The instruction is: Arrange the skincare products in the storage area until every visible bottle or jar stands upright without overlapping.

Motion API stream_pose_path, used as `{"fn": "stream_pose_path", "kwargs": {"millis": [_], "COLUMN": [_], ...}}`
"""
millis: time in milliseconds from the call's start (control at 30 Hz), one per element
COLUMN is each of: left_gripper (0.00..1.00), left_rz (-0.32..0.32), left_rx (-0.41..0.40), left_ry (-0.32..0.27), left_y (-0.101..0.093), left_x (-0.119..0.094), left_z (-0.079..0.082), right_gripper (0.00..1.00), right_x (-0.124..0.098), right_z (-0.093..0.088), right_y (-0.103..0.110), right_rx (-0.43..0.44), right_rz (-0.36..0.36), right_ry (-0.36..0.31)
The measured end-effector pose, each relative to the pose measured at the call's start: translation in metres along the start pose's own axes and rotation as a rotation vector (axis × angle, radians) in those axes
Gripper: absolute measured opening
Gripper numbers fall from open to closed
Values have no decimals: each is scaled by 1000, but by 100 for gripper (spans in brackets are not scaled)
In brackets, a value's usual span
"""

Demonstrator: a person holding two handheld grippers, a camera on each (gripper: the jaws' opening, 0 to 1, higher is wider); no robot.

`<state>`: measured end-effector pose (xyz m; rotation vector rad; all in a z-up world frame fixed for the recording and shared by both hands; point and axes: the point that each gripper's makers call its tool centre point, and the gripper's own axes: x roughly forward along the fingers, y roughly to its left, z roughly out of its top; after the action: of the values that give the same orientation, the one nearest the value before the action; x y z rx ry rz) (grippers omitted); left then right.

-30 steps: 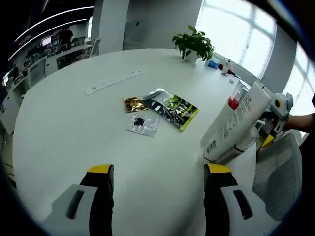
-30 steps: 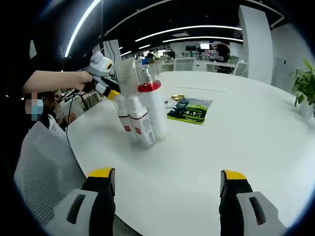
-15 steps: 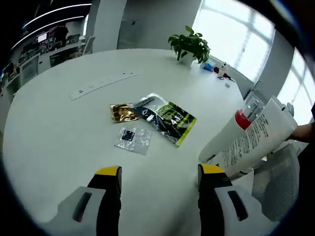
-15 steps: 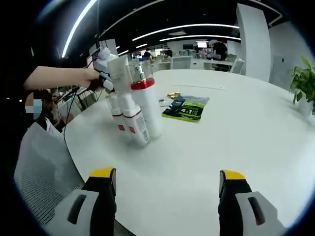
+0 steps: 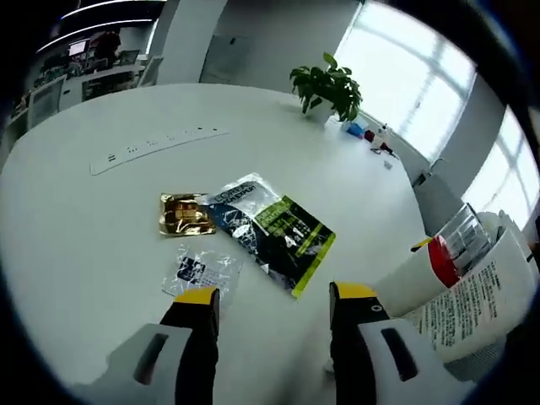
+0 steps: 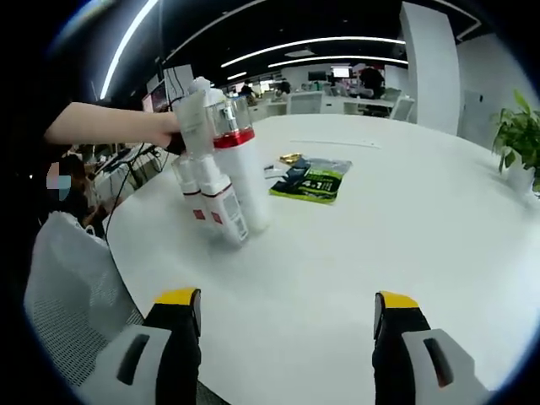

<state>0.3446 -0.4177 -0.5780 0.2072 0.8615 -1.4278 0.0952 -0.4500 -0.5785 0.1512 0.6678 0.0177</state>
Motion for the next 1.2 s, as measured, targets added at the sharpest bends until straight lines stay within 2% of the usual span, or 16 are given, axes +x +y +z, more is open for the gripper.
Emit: {"fn": "stream_pose_path", "kwargs": {"millis": [100,400,467,567,767,833,900,967,1033,1100,1133,1200], "left_gripper": [43,41,41,40,36,35,34,36,34,33,32,27], "left_rz": [-12,-32,-30,-28,-24,3,6,30,49,81,90,104], "left_rx": [-35,-13,-13,-19,-7,26,31,50,88,152,173,226], "left_ry": [-8,-7,3,49,54,69,73,81,95,116,117,127], "left_y": [-3,-9,-9,-12,-12,-2,-6,-3,-2,8,0,2], "left_x": [7,25,30,37,46,48,50,51,54,55,57,57], "left_z": [2,11,11,7,9,9,10,10,11,9,9,10], "right_gripper": [89,88,88,87,87,87,87,87,87,87,86,86], "right_x": [0,7,9,11,15,16,18,19,21,23,23,23], "right_z": [1,10,11,12,24,27,27,26,24,20,18,16], "right_y": [-2,-16,-18,-24,-44,-47,-49,-49,-46,-45,-45,-44], "right_rx": [4,11,8,0,-6,-6,-5,-5,-1,4,7,11], "right_rz": [-7,-17,-20,-30,-59,-63,-66,-65,-61,-58,-57,-56], "right_ry": [1,-9,-10,-7,-23,-28,-28,-26,-23,-18,-16,-11]}}
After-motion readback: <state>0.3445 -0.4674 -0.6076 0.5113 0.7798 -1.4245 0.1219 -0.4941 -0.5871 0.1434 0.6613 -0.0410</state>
